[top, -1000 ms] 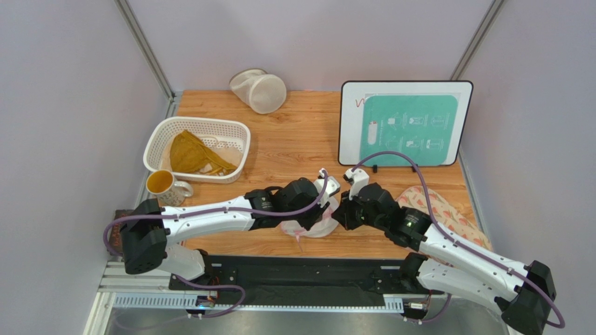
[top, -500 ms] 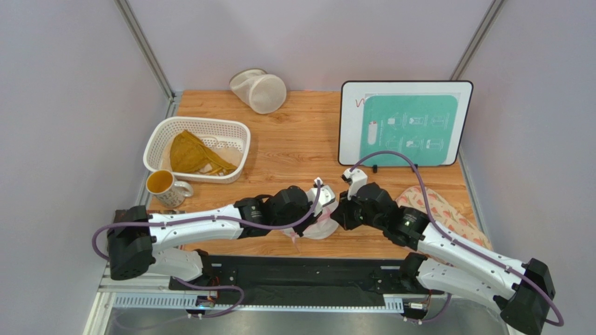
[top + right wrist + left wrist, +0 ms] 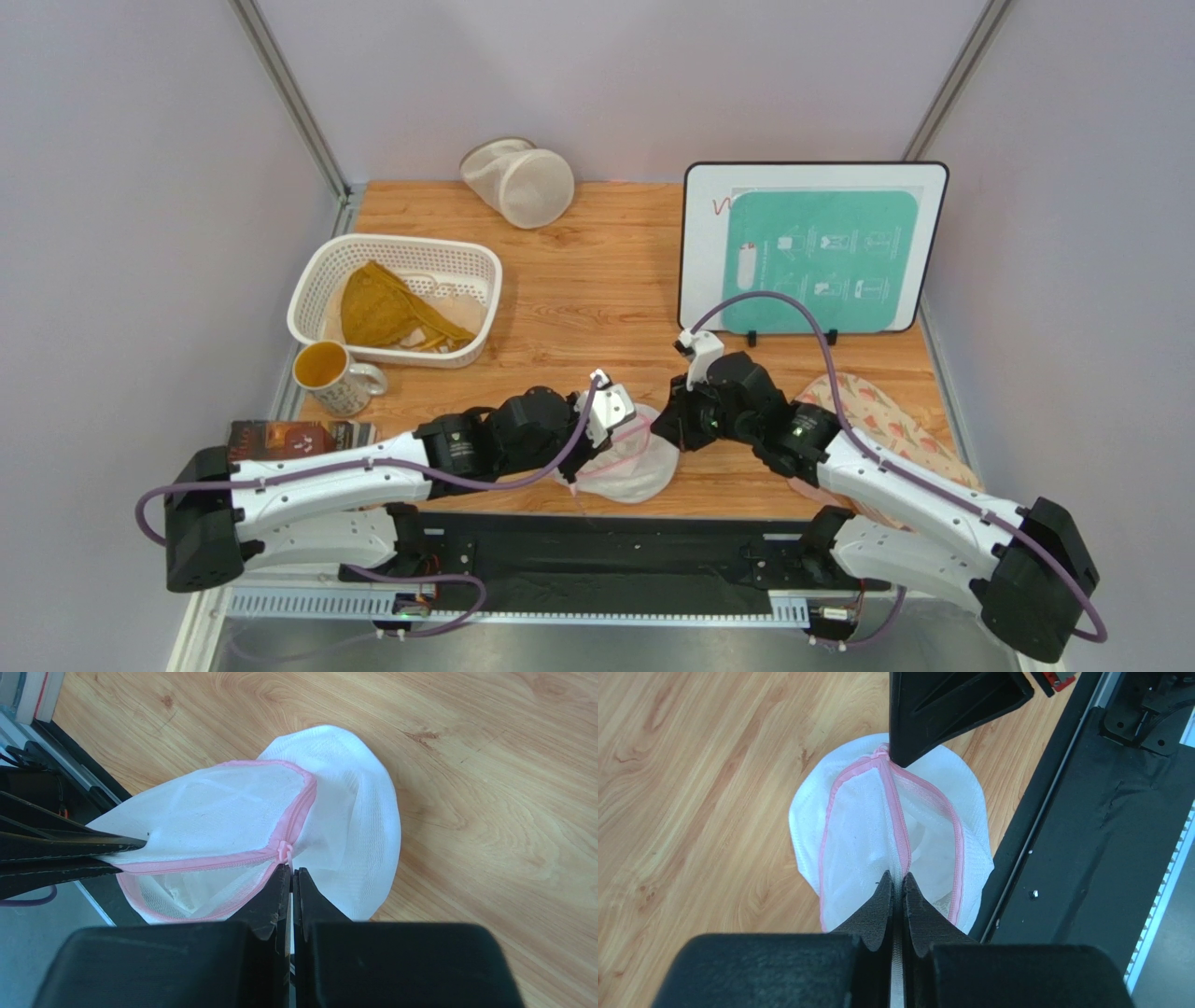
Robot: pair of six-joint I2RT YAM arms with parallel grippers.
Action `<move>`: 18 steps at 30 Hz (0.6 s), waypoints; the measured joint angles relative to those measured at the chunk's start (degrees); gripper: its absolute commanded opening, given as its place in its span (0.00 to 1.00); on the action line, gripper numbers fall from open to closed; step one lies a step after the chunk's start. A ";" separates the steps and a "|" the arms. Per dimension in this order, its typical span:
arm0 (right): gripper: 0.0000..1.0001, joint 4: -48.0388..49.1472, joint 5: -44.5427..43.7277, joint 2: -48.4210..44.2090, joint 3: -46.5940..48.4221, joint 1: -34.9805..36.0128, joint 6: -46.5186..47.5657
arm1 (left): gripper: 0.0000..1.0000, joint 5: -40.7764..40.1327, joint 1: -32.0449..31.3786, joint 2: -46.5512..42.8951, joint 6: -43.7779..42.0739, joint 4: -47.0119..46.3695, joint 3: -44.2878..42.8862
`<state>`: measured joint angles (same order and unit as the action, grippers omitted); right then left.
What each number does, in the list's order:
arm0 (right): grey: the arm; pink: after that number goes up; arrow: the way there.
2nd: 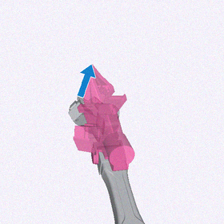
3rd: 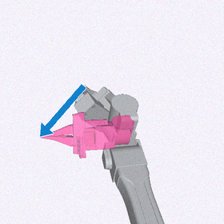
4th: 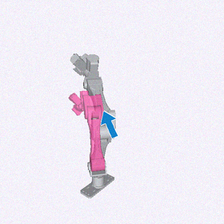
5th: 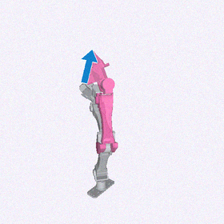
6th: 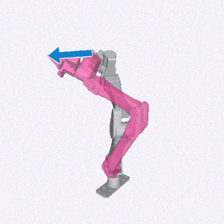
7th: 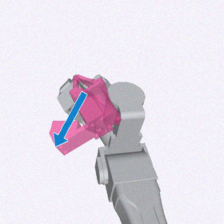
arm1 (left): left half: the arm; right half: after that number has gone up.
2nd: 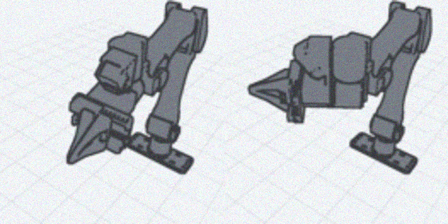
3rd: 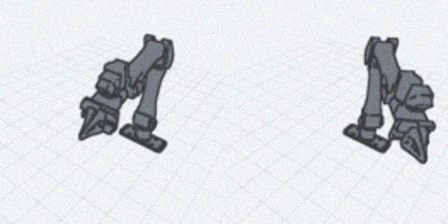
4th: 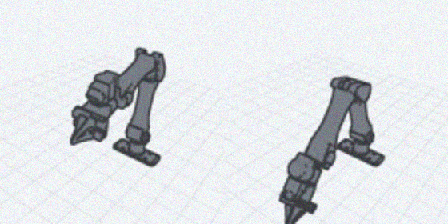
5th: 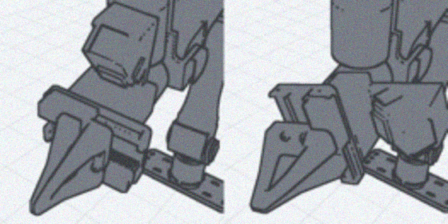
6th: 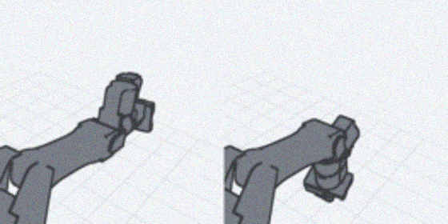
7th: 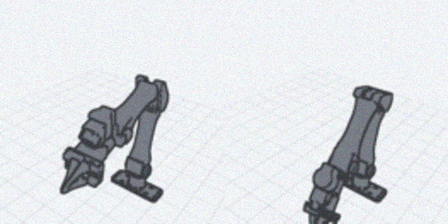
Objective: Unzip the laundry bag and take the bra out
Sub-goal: Unzip the laundry bag at the center of the board.
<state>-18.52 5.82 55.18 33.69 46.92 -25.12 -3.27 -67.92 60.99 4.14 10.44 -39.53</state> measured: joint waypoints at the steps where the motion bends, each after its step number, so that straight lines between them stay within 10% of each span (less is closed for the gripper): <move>1: 0.00 0.35 0.37 0.31 0.00 -0.17 0.02 | 0.00 -0.07 0.00 -0.81 -0.04 0.04 0.35; 10: 0.00 3.45 3.34 4.63 0.00 -1.27 0.52 | 0.00 -0.87 0.00 -7.37 -0.61 2.03 3.17; 15: 0.00 3.76 3.39 3.52 0.00 -1.38 0.55 | 0.62 -2.23 -0.15 -8.90 0.33 3.63 3.50; 18: 0.00 2.54 2.08 2.64 -0.02 -2.21 0.52 | 0.69 -2.84 -0.33 -8.94 2.01 5.79 3.50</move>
<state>-15.99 7.90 57.82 33.67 44.71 -24.60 -6.11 -68.25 52.05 6.15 16.23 -36.03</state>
